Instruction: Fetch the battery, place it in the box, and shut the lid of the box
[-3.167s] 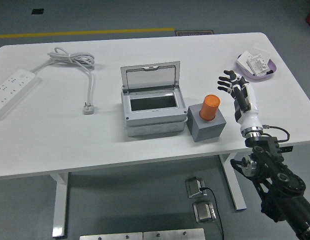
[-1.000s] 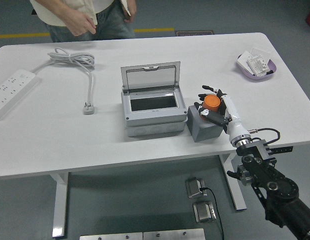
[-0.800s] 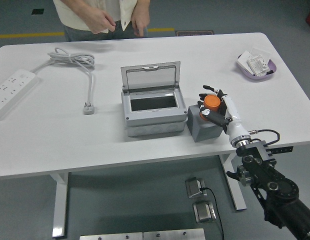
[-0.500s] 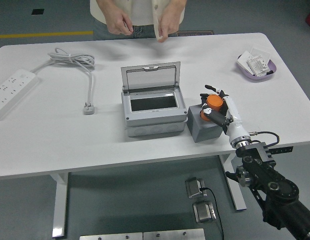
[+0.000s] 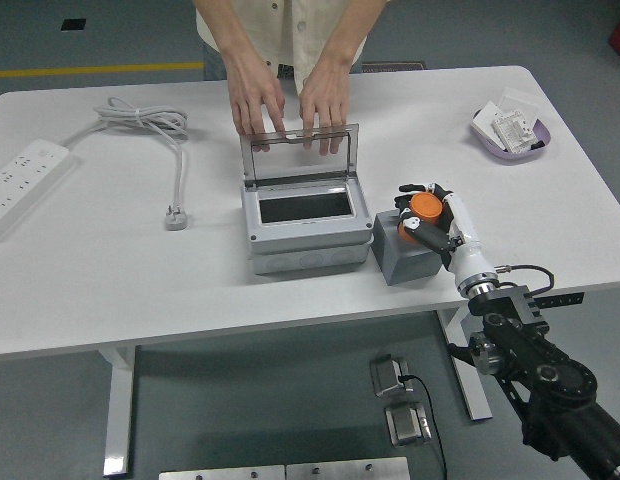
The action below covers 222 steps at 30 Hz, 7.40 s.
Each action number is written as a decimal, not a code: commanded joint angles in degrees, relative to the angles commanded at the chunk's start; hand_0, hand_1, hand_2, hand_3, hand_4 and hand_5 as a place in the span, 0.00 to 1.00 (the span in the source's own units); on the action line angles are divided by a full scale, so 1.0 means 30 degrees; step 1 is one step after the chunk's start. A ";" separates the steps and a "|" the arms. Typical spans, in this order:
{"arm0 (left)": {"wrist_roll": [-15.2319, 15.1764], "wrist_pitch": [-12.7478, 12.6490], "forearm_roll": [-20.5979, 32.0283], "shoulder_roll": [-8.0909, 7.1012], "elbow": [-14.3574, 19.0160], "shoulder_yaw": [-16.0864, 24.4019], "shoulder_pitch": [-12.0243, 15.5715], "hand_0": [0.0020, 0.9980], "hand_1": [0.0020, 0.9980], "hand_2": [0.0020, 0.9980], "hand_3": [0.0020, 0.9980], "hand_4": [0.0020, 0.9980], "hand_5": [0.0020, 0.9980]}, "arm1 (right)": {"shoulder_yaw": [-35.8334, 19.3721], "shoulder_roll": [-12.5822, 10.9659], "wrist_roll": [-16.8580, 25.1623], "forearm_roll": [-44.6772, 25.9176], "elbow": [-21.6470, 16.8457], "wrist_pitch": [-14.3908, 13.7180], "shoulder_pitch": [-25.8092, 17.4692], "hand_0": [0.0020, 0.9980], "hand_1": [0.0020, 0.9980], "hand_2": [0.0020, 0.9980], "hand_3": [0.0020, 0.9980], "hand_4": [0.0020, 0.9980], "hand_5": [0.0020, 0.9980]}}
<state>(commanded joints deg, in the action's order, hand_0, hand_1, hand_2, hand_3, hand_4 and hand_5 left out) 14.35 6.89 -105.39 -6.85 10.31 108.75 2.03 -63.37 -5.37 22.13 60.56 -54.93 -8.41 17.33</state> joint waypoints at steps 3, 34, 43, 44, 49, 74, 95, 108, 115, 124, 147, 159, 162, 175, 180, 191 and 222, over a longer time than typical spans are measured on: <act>0.0001 -0.0001 -0.0002 0.0002 0.0000 0.0000 0.0000 0.65 0.70 0.63 0.59 0.68 0.16 | -0.0026 -0.0039 0.0032 -0.0154 -0.0244 -0.0032 0.0093 0.52 0.44 0.39 0.31 0.00 0.00; 0.0171 -0.0069 -0.0108 -0.0049 0.0000 0.0106 -0.0024 0.65 0.70 0.64 0.60 0.68 0.17 | 0.1057 -0.0715 -0.1856 0.5697 -0.3931 -0.2046 0.2714 0.25 0.23 0.33 0.26 0.00 0.00; 0.0261 -0.0111 -0.0132 -0.0135 0.0000 0.0111 -0.0047 0.65 0.70 0.64 0.60 0.68 0.17 | 0.2430 -0.0409 -0.2949 0.8984 -0.4399 -0.2613 0.4226 0.11 0.18 0.31 0.25 0.00 0.00; 0.0266 -0.0113 -0.0133 -0.0140 0.0000 0.0110 -0.0050 0.65 0.70 0.64 0.60 0.68 0.17 | 0.2564 -0.0366 -0.2990 0.9170 -0.4357 -0.2751 0.4348 0.11 0.18 0.31 0.25 0.00 0.00; 0.0291 -0.0135 -0.0164 -0.0162 0.0000 0.0120 -0.0065 0.66 0.70 0.64 0.60 0.68 0.17 | 0.3240 -0.0100 -0.3132 0.9602 -0.4008 -0.3508 0.4929 0.04 0.16 0.30 0.25 0.00 0.00; 0.0364 -0.0170 -0.0343 -0.0230 0.0000 0.0300 -0.0223 0.66 0.70 0.65 0.60 0.68 0.17 | 0.3870 0.1216 -0.4794 1.9777 0.0267 -0.2754 0.7055 0.00 0.12 0.28 0.22 0.00 0.00; 0.0465 -0.0166 -0.0728 -0.0227 0.0000 0.0490 -0.0259 0.66 0.71 0.65 0.59 0.67 0.17 | 0.4365 0.1789 -0.5922 2.1040 0.3214 -0.1940 0.7445 0.00 0.13 0.26 0.22 0.00 0.00; 0.0465 -0.0211 -0.0586 -0.0204 0.0000 0.0417 -0.0233 0.66 0.71 0.65 0.59 0.67 0.17 | 0.4981 0.1789 -0.6268 2.0738 0.3508 -0.1657 0.7671 0.02 0.13 0.27 0.23 0.00 0.00; 0.0457 -0.0212 -0.0625 -0.0206 0.0000 0.0434 -0.0245 0.66 0.71 0.65 0.60 0.67 0.17 | 0.5339 0.1789 -0.6198 2.0236 0.3380 -0.1749 0.7811 0.02 0.13 0.27 0.23 0.00 0.00; 0.0437 -0.0203 -0.0684 -0.0192 0.0000 0.0457 -0.0295 0.65 0.70 0.65 0.59 0.67 0.18 | 0.6048 0.1789 -0.5641 1.8908 0.3446 -0.2028 0.7983 0.03 0.14 0.28 0.24 0.00 0.00; 0.0451 -0.0198 -0.0740 -0.0205 0.0000 0.0478 -0.0297 0.65 0.70 0.65 0.60 0.67 0.18 | 0.5941 0.1789 -0.4574 1.7735 0.4286 -0.2223 0.8023 0.17 0.23 0.38 0.42 0.13 0.02; 0.0464 -0.0199 -0.0762 -0.0205 0.0000 0.0498 -0.0294 0.65 0.70 0.65 0.59 0.67 0.18 | 0.5782 0.1789 -0.4294 1.7483 0.4402 -0.2251 0.8006 0.30 0.39 0.52 0.71 0.86 0.49; 0.0462 -0.0197 -0.0768 -0.0200 0.0000 0.0498 -0.0291 0.65 0.70 0.65 0.59 0.67 0.18 | 0.5783 0.1789 -0.4333 1.7500 0.4418 -0.2234 0.7983 0.36 0.43 0.55 0.73 0.96 0.58; 0.0458 -0.0194 -0.0802 -0.0169 0.0000 0.0514 -0.0299 0.65 0.70 0.65 0.60 0.67 0.17 | 0.5769 0.1789 -0.4502 1.7582 0.4183 -0.2107 0.7927 0.44 0.45 0.57 0.74 1.00 0.63; 0.0450 -0.0187 -0.0827 -0.0147 0.0000 0.0538 -0.0297 0.65 0.70 0.65 0.60 0.67 0.17 | 0.5730 0.1789 -0.4528 1.7614 0.3875 -0.2112 0.7896 0.46 0.45 0.57 0.74 1.00 0.64; 0.0445 -0.0188 -0.0819 -0.0082 0.0000 0.0614 -0.0254 0.65 0.70 0.65 0.60 0.67 0.17 | 0.5254 0.1721 -0.5343 1.7687 0.1766 -0.1442 0.7468 0.46 0.45 0.57 0.73 1.00 0.65; 0.0544 -0.0068 -0.1233 -0.0295 0.0000 0.0590 -0.0538 0.65 0.70 0.65 0.60 0.67 0.17 | 0.4778 -0.0200 -0.5725 1.5792 0.7111 0.0038 1.2113 0.47 0.44 0.57 0.72 1.00 0.67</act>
<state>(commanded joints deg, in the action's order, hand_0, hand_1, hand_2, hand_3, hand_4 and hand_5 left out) 15.98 6.69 -109.08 -7.74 10.31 110.52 0.42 -49.04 -5.97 4.96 107.93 -33.60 -8.29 53.67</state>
